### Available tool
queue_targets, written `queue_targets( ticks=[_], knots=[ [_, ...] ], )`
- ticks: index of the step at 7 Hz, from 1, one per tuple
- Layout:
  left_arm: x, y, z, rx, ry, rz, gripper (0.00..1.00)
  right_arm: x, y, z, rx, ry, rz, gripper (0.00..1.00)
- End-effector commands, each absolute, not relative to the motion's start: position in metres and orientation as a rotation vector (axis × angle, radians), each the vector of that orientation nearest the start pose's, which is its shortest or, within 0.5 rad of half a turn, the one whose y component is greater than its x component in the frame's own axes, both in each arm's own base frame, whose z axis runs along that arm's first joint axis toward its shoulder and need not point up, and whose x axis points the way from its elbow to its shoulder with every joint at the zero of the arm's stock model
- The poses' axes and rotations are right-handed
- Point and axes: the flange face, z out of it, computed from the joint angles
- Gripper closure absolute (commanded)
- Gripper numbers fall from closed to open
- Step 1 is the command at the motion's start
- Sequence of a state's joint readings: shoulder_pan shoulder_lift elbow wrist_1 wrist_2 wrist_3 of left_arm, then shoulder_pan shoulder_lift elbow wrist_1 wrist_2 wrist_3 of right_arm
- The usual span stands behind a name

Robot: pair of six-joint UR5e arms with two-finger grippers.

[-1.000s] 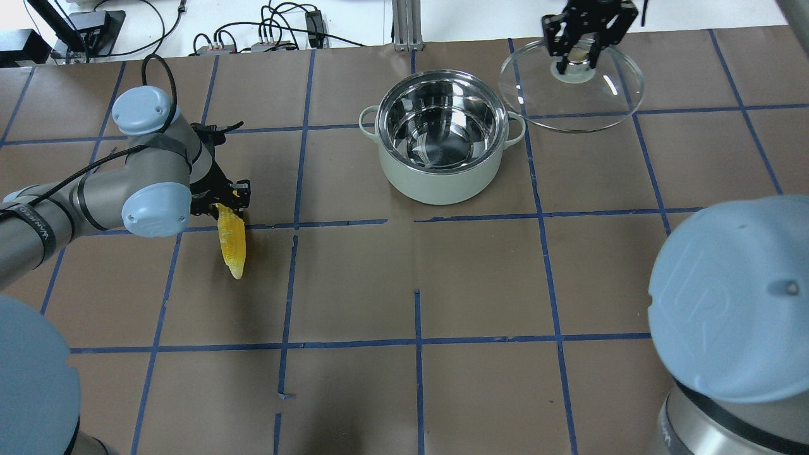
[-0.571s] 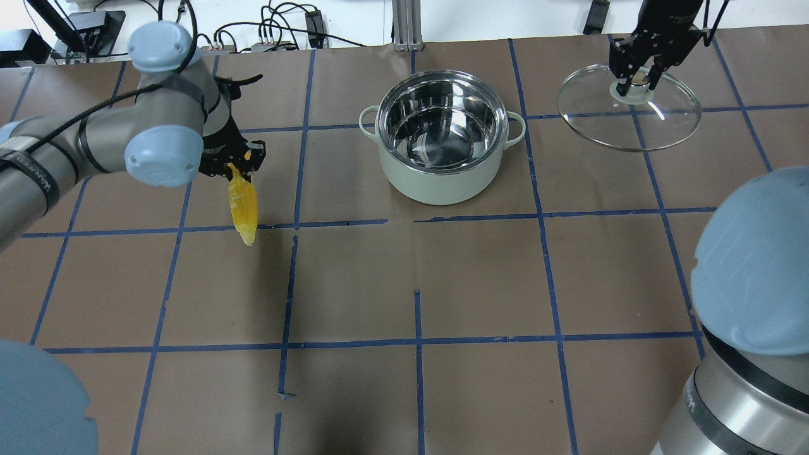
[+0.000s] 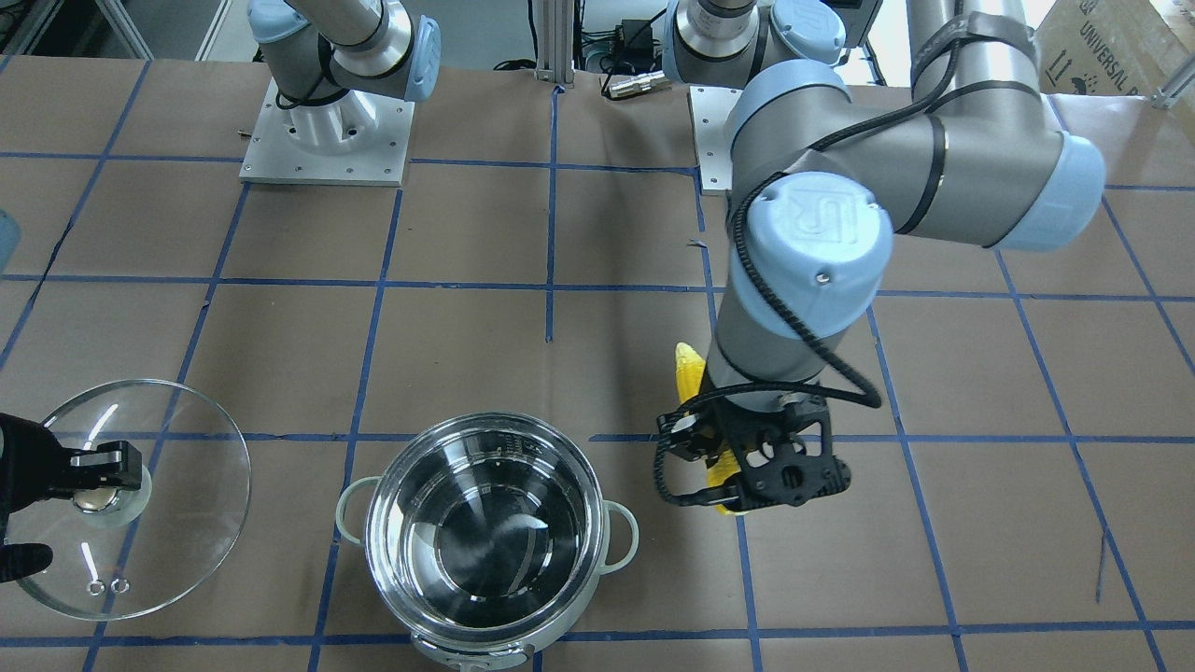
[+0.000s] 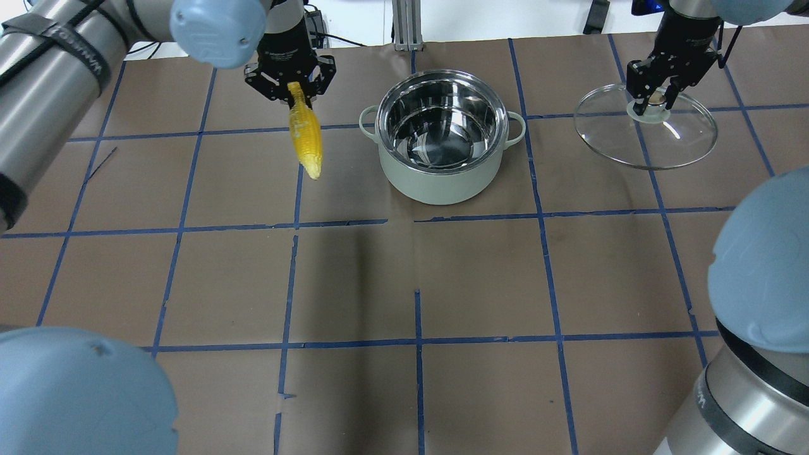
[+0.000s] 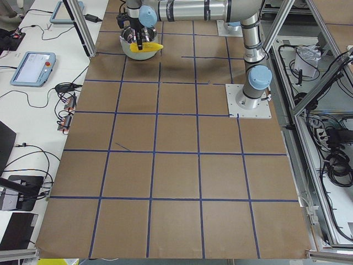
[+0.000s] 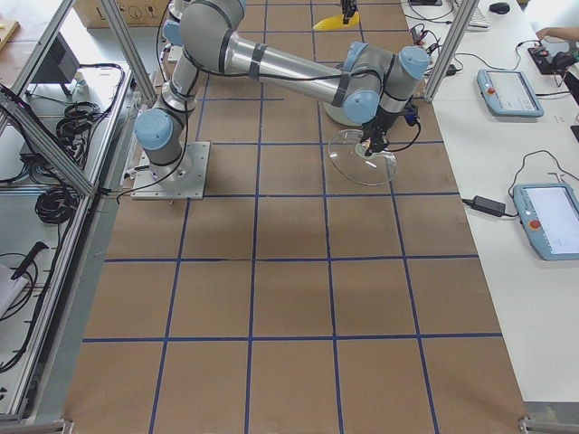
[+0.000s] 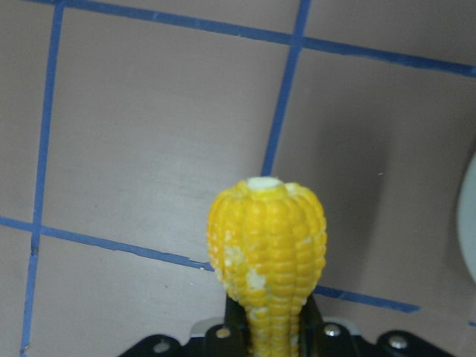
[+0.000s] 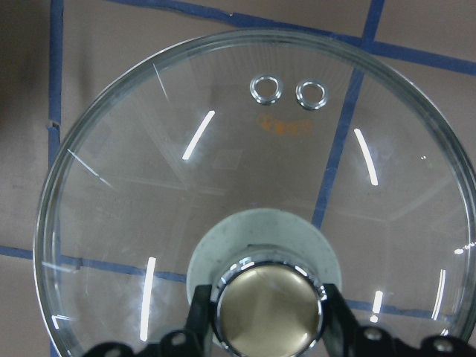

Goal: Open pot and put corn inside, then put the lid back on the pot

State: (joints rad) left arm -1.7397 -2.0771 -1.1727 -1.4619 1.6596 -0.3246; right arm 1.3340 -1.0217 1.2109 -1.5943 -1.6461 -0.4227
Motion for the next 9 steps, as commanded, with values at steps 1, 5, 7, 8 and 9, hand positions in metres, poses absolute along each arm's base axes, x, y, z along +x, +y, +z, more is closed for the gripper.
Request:
queue_targets(
  ticks=[1,5,7,8,9],
  knots=[
    [-0.319,-0.701,0.375,-0.216,3.059,-0.089,0.97,-0.040,-0.691,0.327,-0.293,3.119,0.309,0.88],
    [-0.386,-0.722,0.353,-0.243,3.050,-0.048,0.97,-0.037,-0.693,0.331,-0.300,3.125,0.286,0.88],
    [-0.414,-0.710,0.335,-0.278,3.036,-0.016,0.96,-0.037,-0.693,0.332,-0.298,3.127,0.285,0.88],
    [-0.416,-0.709,0.332,-0.273,3.033,-0.009,0.75,-0.037,-0.693,0.332,-0.298,3.126,0.284,0.88],
    [-0.416,-0.708,0.327,-0.286,3.030,0.005,0.01,-0.037,-0.693,0.332,-0.298,3.126,0.284,0.88]
  ],
)
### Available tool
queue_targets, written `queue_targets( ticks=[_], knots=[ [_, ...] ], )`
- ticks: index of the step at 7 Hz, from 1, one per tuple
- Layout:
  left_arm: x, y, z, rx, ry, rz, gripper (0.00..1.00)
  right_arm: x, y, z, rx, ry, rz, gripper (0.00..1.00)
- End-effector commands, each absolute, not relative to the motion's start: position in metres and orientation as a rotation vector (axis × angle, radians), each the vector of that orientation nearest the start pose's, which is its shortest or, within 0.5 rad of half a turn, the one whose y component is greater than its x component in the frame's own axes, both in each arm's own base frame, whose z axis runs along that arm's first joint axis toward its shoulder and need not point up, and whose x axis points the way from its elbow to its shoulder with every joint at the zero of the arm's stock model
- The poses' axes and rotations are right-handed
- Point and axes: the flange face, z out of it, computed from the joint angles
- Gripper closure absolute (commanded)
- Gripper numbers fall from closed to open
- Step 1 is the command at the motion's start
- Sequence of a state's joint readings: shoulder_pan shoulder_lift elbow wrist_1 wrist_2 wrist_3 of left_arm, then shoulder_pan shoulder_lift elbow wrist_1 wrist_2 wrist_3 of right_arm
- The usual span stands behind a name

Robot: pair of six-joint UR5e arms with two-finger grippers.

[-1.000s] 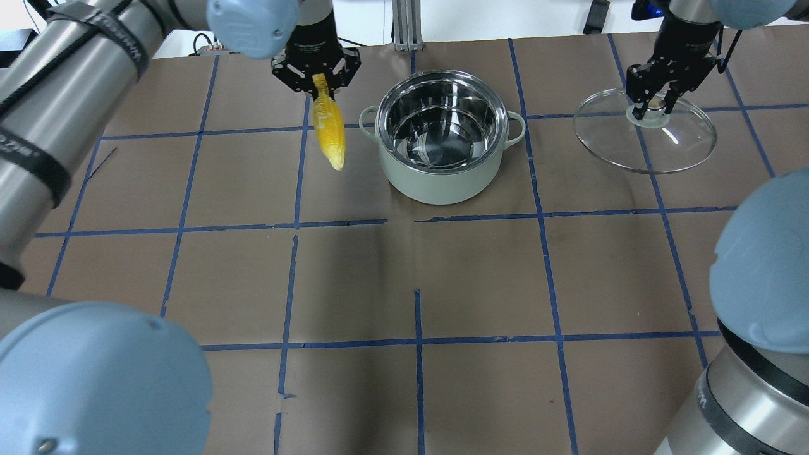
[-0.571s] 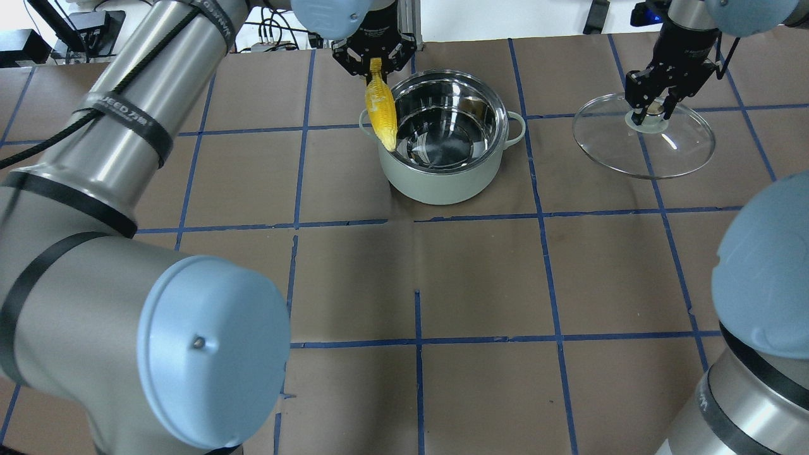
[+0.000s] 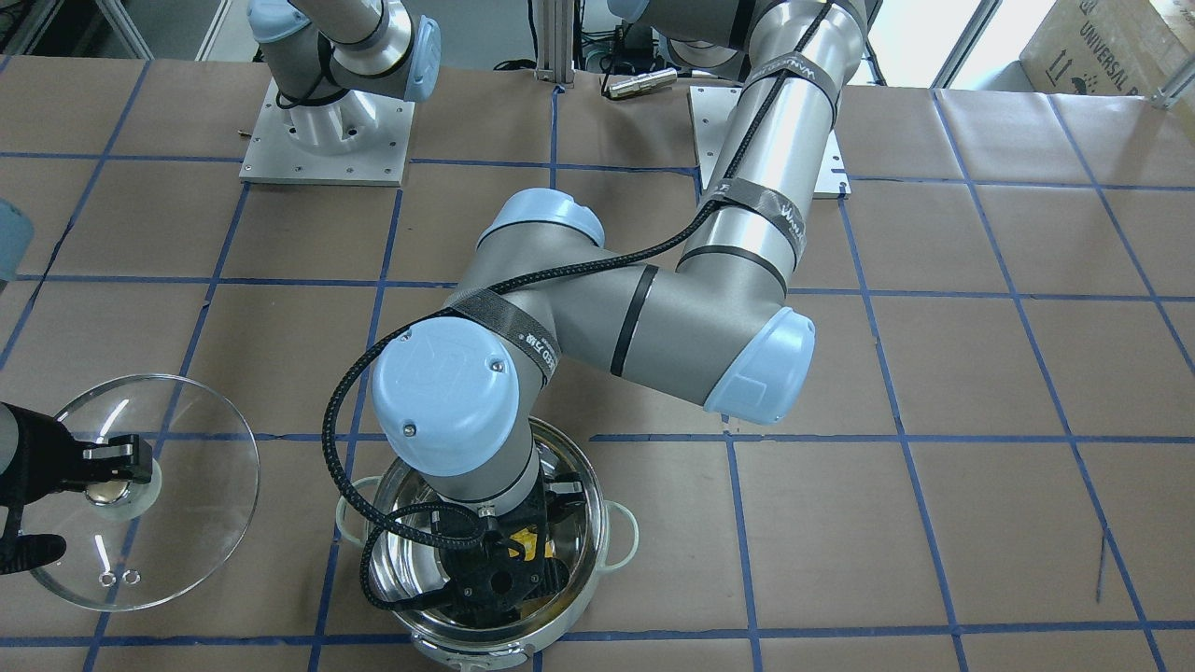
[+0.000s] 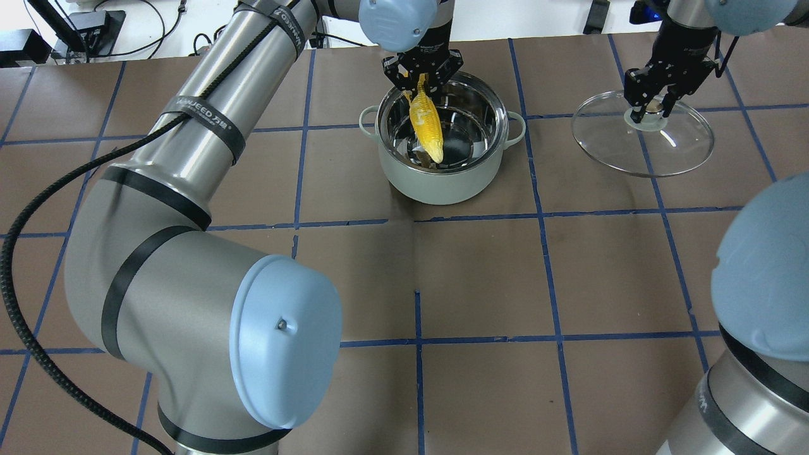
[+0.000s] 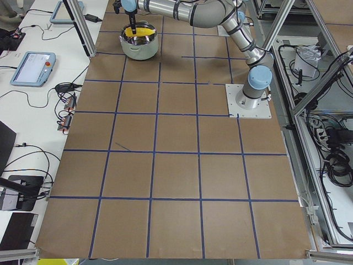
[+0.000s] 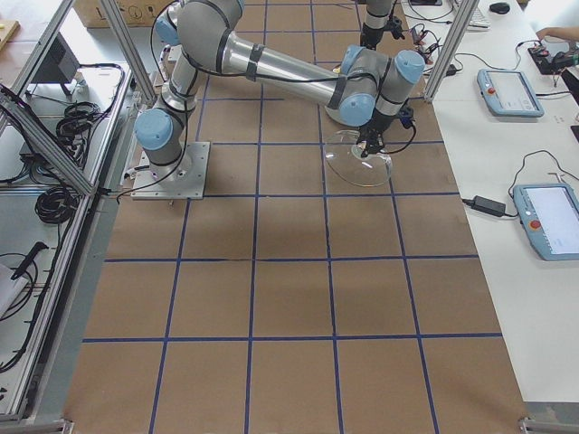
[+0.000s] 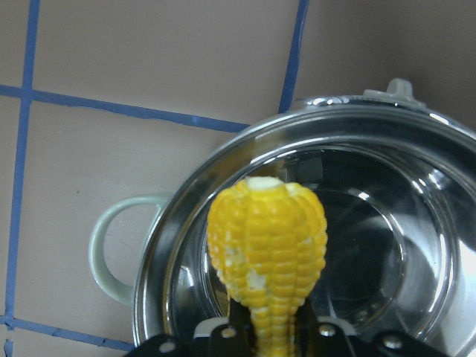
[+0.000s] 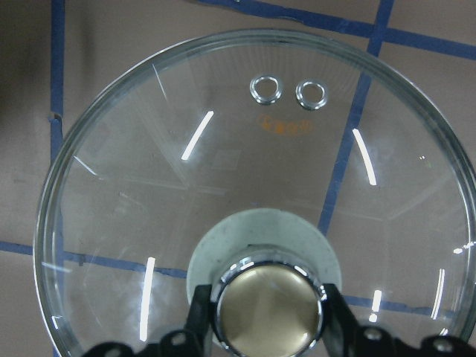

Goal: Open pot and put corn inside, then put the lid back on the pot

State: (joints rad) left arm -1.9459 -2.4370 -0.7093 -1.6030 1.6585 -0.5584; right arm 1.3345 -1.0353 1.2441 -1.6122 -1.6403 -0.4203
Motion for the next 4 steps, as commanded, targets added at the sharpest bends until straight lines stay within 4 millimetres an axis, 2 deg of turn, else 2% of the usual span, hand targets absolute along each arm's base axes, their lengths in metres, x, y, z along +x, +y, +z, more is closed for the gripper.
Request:
queue_targets(
  ticks=[1,3,4],
  knots=[
    [-0.416,-0.708,0.326,-0.292,3.027,0.011,0.00,-0.036,-0.693,0.333,-0.300,3.127,0.282,0.88],
    [-0.408,-0.712,0.331,-0.286,3.030,0.001,0.00,-0.037,-0.696,0.341,-0.300,3.134,0.257,0.88],
    [-0.404,-0.713,0.333,-0.228,3.034,0.004,0.01,-0.034,-0.695,0.356,-0.304,3.145,0.221,0.88]
  ],
)
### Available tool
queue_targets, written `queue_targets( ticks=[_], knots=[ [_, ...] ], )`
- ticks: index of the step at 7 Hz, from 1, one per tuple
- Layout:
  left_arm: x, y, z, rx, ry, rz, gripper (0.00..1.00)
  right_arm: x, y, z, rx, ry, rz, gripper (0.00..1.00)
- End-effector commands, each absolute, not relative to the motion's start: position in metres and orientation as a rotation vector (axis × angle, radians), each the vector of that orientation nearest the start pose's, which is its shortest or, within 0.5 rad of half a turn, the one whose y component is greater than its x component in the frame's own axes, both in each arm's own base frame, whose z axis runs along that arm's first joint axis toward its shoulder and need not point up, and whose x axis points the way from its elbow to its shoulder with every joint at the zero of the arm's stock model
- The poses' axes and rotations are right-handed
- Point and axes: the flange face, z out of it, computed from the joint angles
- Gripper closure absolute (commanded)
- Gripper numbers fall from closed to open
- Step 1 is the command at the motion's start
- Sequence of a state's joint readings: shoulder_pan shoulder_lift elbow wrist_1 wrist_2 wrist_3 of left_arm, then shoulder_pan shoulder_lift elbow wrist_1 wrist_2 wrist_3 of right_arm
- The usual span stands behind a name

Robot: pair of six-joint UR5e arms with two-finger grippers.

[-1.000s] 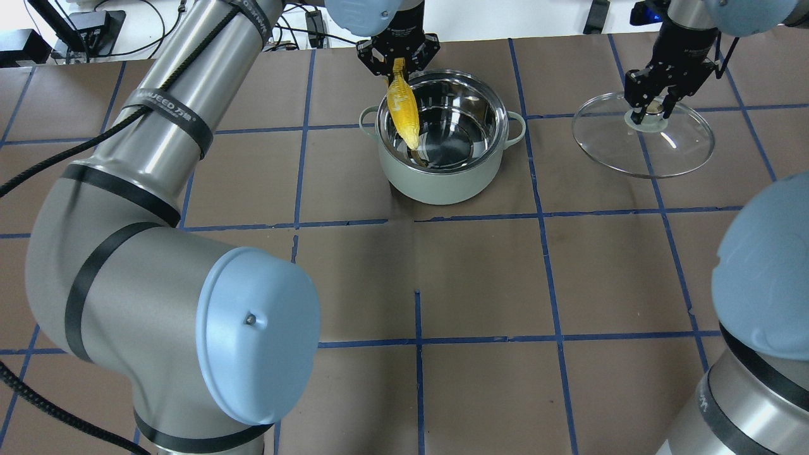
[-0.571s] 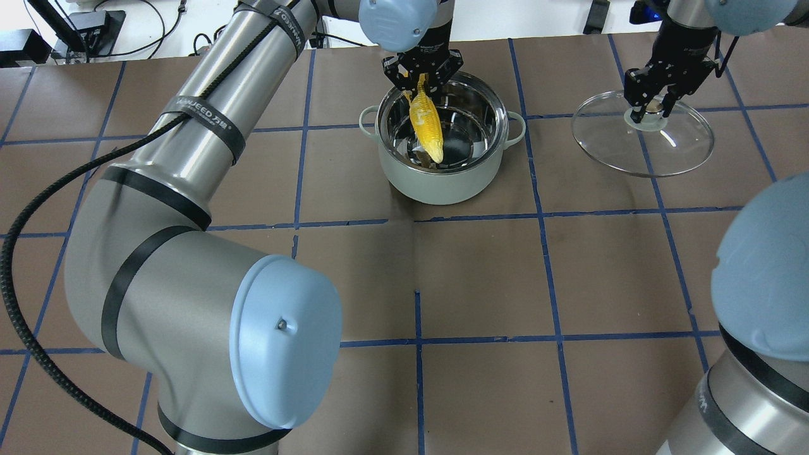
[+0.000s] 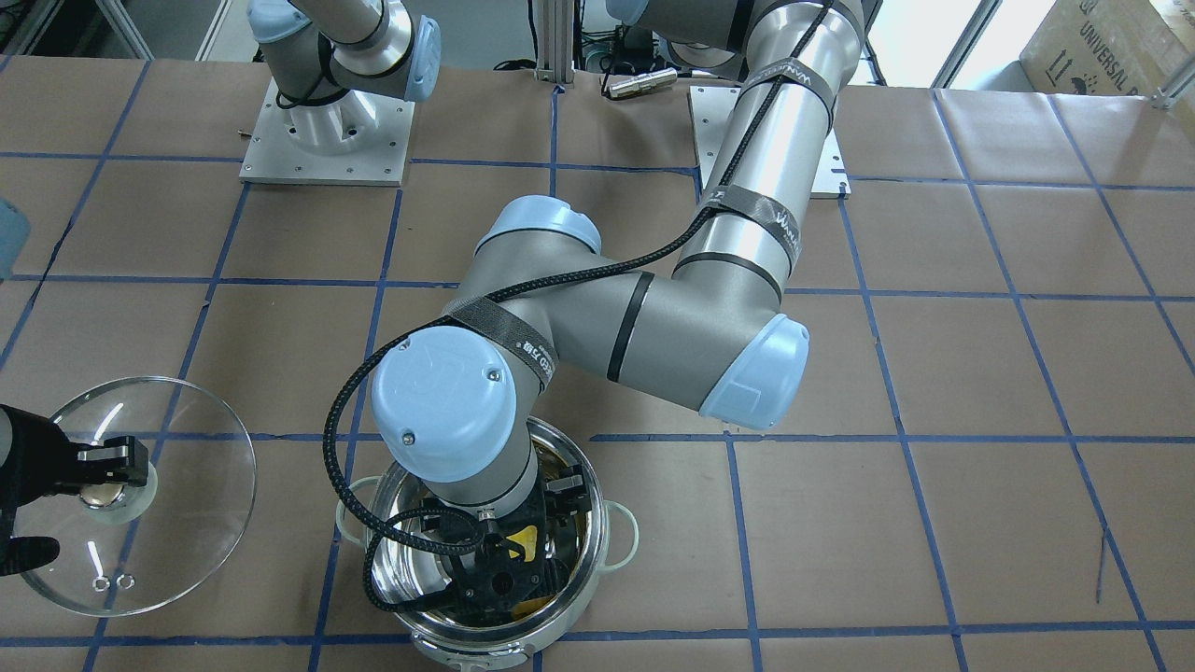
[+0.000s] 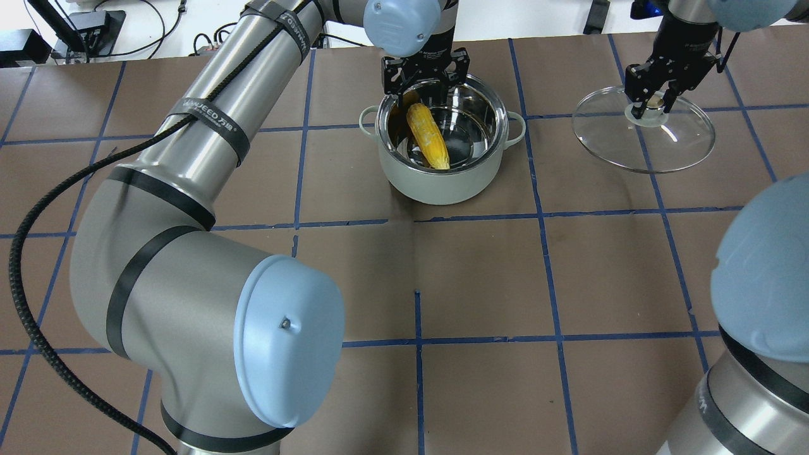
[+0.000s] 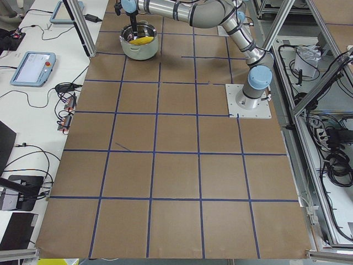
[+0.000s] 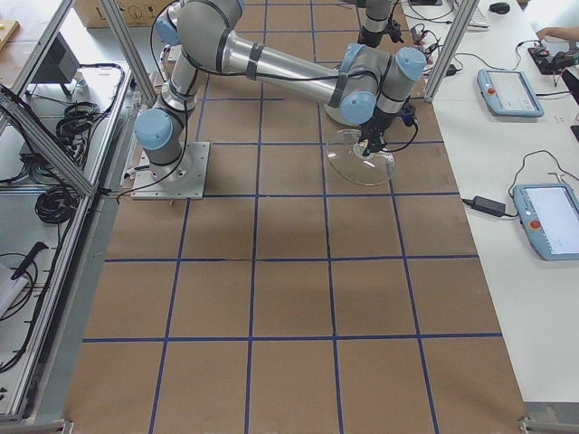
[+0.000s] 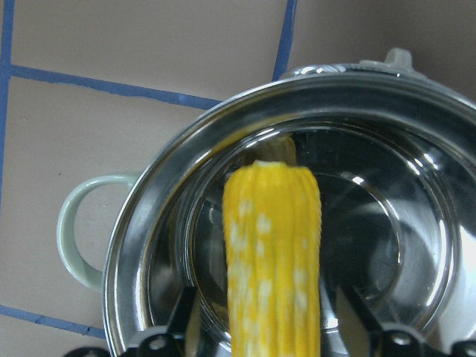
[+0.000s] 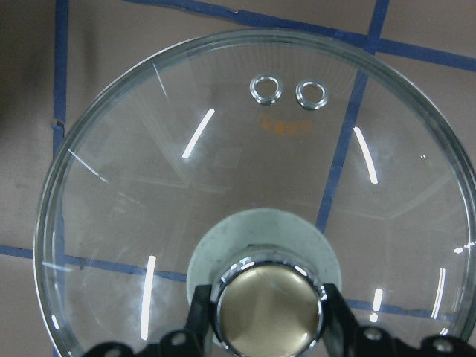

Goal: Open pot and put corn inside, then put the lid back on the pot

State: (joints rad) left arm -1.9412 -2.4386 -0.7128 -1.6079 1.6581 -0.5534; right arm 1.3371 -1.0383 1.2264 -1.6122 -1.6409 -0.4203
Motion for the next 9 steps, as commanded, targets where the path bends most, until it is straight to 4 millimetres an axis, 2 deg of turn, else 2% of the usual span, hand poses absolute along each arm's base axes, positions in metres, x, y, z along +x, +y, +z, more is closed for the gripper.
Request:
queue_targets(
  ticks=[1,2,3,5,6,7,8,9],
  knots=[
    [-0.393,-0.711,0.339,-0.034,3.028,0.044,0.01,-0.029,-0.696,0.387,-0.316,3.166,0.140,0.88],
    [-0.363,-0.718,0.352,0.031,3.024,0.068,0.01,-0.008,-0.699,0.421,-0.346,3.184,0.060,0.90],
    [-0.343,-0.718,0.365,0.112,3.022,0.095,0.02,0.022,-0.698,0.426,-0.347,3.184,0.064,0.95],
    [-0.296,-0.711,0.396,0.238,3.022,0.106,0.02,0.060,-0.697,0.431,-0.395,3.126,0.014,0.96],
    [-0.267,-0.693,0.413,0.258,3.023,0.134,0.02,0.076,-0.697,0.434,-0.349,3.097,-0.025,0.96],
    [-0.236,-0.665,0.426,0.276,3.031,0.174,0.03,0.095,-0.696,0.435,-0.356,3.102,-0.039,0.96],
    [-0.204,-0.634,0.432,0.217,3.037,0.208,0.02,0.119,-0.695,0.440,-0.310,3.114,-0.096,0.95],
    [-0.183,-0.601,0.452,0.167,3.043,0.189,0.02,0.152,-0.692,0.437,-0.251,3.124,-0.123,0.96]
  ],
)
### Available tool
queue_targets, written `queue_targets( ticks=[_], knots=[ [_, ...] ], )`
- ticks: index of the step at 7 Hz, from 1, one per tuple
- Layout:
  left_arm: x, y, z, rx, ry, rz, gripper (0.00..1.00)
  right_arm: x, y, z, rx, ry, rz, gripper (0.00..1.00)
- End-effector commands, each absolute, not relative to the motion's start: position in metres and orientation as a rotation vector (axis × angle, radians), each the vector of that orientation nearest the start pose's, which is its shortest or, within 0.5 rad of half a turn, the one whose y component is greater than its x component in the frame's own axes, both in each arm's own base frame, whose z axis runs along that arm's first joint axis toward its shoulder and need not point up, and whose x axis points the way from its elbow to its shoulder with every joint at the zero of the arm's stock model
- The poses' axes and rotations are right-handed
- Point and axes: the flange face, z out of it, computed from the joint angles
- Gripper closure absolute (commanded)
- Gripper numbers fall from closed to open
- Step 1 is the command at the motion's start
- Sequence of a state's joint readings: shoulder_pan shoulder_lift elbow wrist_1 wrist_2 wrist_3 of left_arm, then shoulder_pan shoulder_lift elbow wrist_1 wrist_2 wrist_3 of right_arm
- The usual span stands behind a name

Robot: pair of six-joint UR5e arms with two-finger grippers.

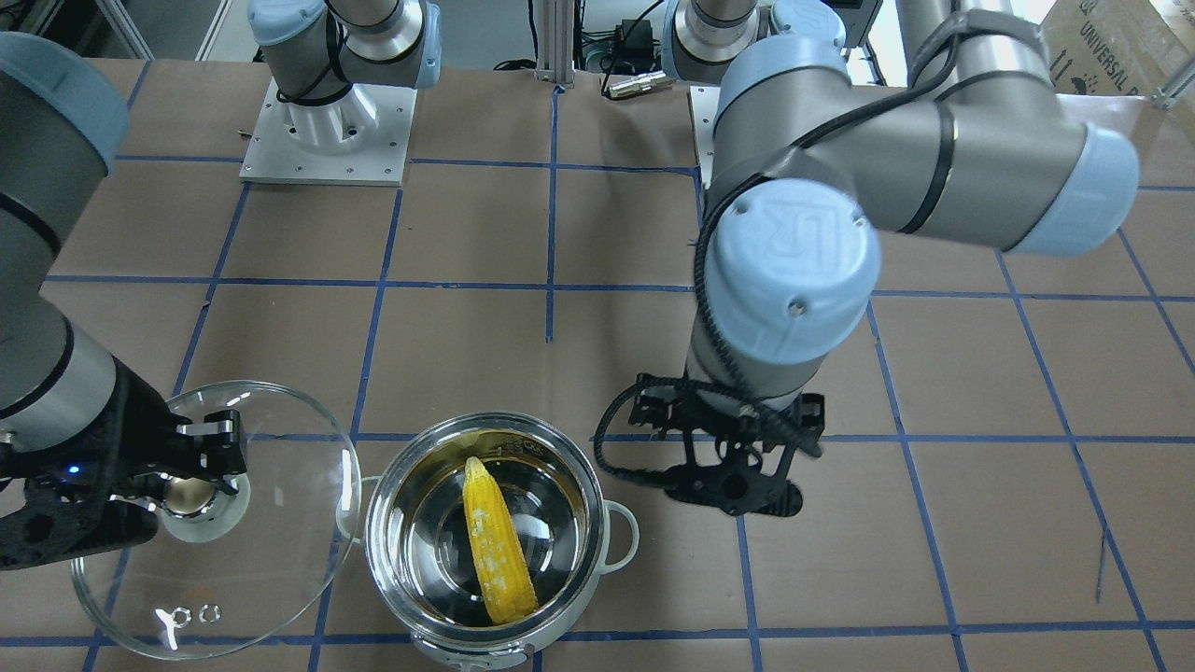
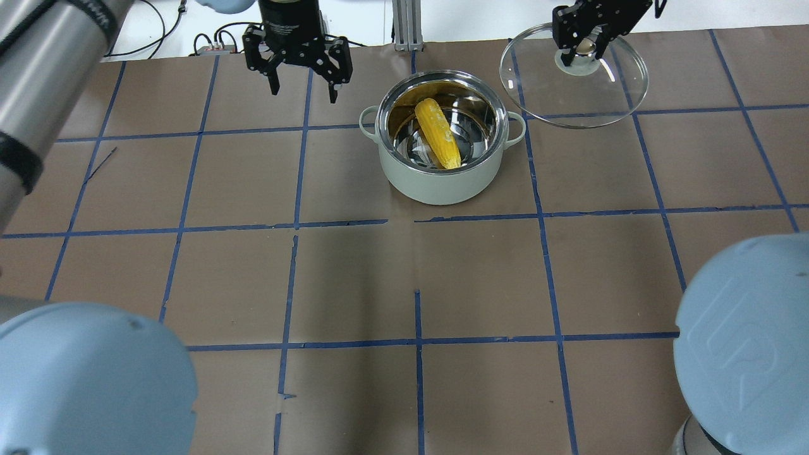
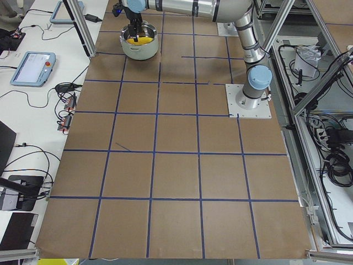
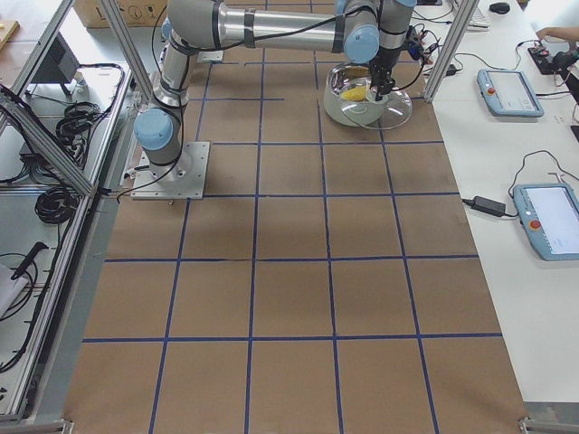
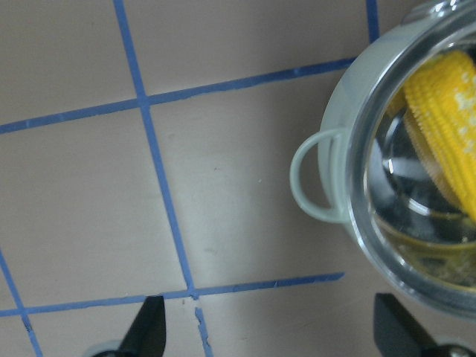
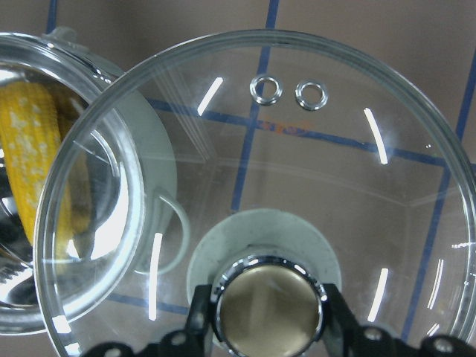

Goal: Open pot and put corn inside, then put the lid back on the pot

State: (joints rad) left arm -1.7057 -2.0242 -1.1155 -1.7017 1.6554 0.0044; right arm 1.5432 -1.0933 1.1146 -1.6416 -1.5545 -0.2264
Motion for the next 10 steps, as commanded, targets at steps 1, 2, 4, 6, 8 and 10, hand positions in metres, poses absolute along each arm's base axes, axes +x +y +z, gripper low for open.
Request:
queue_targets(
  ticks=[1,2,4,6,8,10],
  knots=[
    [-0.178,-0.577,0.471,0.156,3.047,0.152,0.01,0.182,-0.689,0.437,-0.179,3.128,-0.182,0.95],
    [-0.171,-0.573,0.477,0.142,3.049,0.139,0.00,0.212,-0.685,0.426,-0.122,3.178,-0.192,0.95],
    [-0.167,-0.569,0.469,0.142,3.057,0.168,0.00,0.248,-0.687,0.404,0.028,3.184,-0.208,0.94],
    [-0.168,-0.561,0.462,0.119,3.158,0.178,0.00,0.272,-0.681,0.384,0.127,3.167,-0.138,0.94],
    [-0.155,-0.542,0.452,0.108,3.162,0.214,0.00,0.282,-0.675,0.377,0.124,3.120,-0.092,0.94],
    [-0.150,-0.538,0.441,0.113,3.168,0.093,0.00,0.286,-0.673,0.384,0.134,3.114,-0.112,0.94]
  ],
)
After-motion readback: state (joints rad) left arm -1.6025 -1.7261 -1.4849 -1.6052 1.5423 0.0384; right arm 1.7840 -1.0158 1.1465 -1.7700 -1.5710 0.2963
